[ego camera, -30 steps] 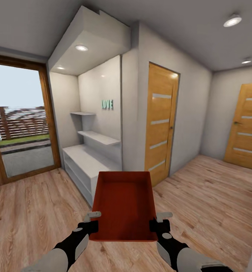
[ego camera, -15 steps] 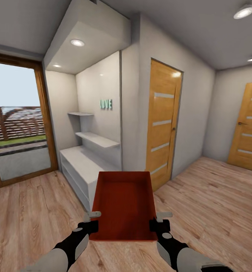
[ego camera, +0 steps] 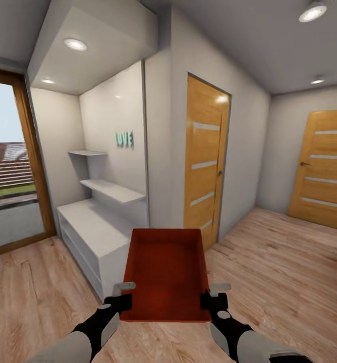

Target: Move the two storage containers from the living room to the garage. In the garage, place one container on the floor and stack the other container on top of it (either order is fine).

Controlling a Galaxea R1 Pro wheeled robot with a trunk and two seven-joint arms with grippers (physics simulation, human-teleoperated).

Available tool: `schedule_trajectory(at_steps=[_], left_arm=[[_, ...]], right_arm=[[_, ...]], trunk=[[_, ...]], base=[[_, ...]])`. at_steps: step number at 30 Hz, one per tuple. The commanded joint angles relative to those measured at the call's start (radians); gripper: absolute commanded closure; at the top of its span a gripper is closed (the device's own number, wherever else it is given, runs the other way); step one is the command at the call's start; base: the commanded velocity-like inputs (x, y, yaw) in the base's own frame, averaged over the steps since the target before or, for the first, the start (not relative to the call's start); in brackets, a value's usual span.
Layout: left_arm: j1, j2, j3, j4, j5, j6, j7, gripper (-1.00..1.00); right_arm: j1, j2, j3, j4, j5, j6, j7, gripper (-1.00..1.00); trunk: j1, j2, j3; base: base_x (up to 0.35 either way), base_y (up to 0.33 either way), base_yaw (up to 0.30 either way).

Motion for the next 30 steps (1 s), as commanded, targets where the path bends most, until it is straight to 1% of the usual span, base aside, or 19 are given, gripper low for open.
schedule_trajectory(at_steps=[1,14,18,30], left_arm=[[0.001,0.008,-0.009,-0.002,-0.002,0.001,0.033,1.00],[0.000,0.009,-0.009,-0.013,-0.002,0.001,0.033,1.00],[0.000,0.009,-0.009,-0.015,-0.002,0.001,0.033,1.00],[0.000,0.009,-0.010,-0.015,-0.002,-0.003,0.033,1.00]], right_arm=[[-0.002,0.001,-0.091,-0.051,-0.003,0.004,0.010,1.00],[-0.002,0.001,-0.091,-0.052,-0.005,0.004,0.010,1.00],[-0.002,0.001,-0.091,-0.052,-0.006,0.004,0.010,1.00],[-0.002,0.001,-0.091,-0.052,-0.006,0.004,0.010,1.00]], trunk=[[0.001,-0.001,-0.001],[0.001,-0.001,0.003],[0.001,-0.001,0.005],[0.001,-0.001,0.009]], base=[[0.321,0.000,-0.281],[0.301,0.000,-0.282],[0.075,0.000,-0.283],[0.003,0.000,-0.283]])
